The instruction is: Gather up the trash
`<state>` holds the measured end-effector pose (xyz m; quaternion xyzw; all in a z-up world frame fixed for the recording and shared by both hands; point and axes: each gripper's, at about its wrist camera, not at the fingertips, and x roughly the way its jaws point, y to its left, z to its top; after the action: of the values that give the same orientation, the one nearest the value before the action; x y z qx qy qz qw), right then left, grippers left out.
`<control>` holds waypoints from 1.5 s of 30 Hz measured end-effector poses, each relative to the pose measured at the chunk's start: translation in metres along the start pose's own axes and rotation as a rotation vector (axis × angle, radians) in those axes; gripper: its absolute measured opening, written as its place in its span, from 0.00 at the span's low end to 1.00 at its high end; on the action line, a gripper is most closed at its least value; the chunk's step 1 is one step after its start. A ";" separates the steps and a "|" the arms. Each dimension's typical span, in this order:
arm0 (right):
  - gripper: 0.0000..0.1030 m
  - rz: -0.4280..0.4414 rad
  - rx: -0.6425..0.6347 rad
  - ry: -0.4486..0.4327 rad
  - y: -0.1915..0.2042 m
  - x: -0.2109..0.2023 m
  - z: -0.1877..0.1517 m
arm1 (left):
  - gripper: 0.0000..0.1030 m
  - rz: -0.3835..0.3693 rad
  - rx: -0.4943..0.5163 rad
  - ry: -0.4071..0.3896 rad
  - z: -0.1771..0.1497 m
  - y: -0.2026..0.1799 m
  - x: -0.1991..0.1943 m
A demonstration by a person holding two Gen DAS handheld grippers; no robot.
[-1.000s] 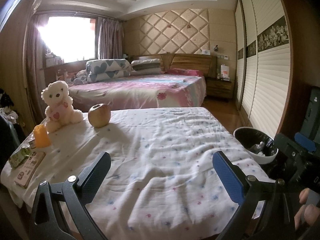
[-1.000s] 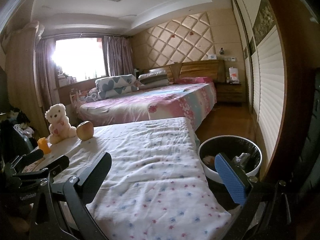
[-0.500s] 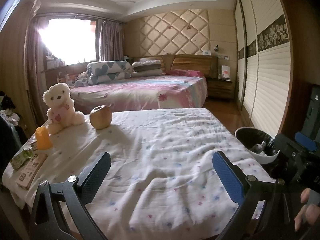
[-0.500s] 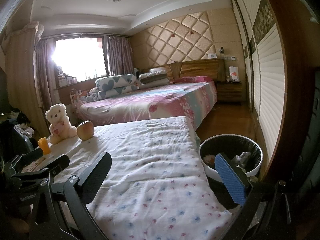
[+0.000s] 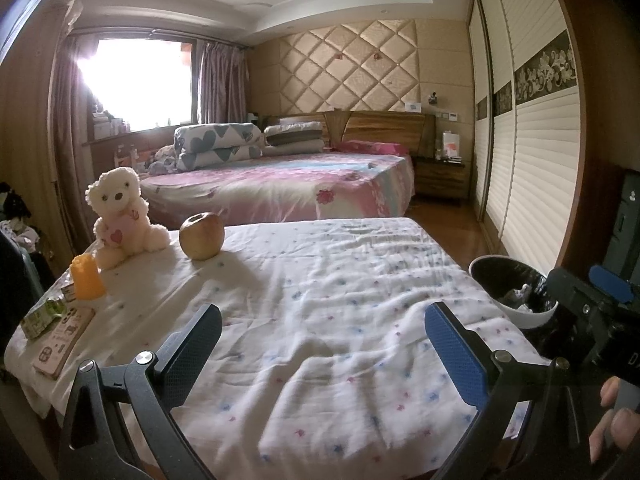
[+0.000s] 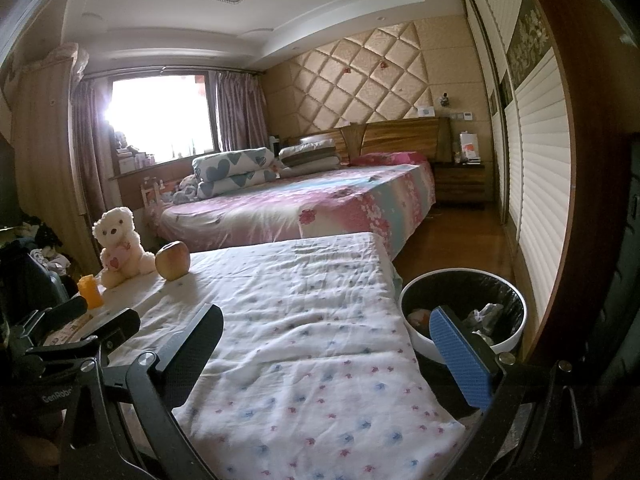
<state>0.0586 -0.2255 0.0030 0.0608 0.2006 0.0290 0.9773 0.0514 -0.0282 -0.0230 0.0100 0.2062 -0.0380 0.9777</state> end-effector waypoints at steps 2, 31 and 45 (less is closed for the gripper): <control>1.00 0.001 0.000 0.000 0.000 0.000 0.000 | 0.99 -0.001 0.001 0.002 0.000 0.000 0.000; 1.00 0.002 0.001 0.003 0.000 0.000 0.000 | 0.99 -0.002 0.004 0.003 -0.001 -0.001 0.000; 1.00 0.005 0.002 0.007 0.002 0.000 -0.002 | 0.99 -0.004 0.006 0.002 -0.001 -0.001 0.000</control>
<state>0.0583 -0.2233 0.0017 0.0621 0.2039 0.0315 0.9765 0.0507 -0.0290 -0.0236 0.0127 0.2070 -0.0404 0.9774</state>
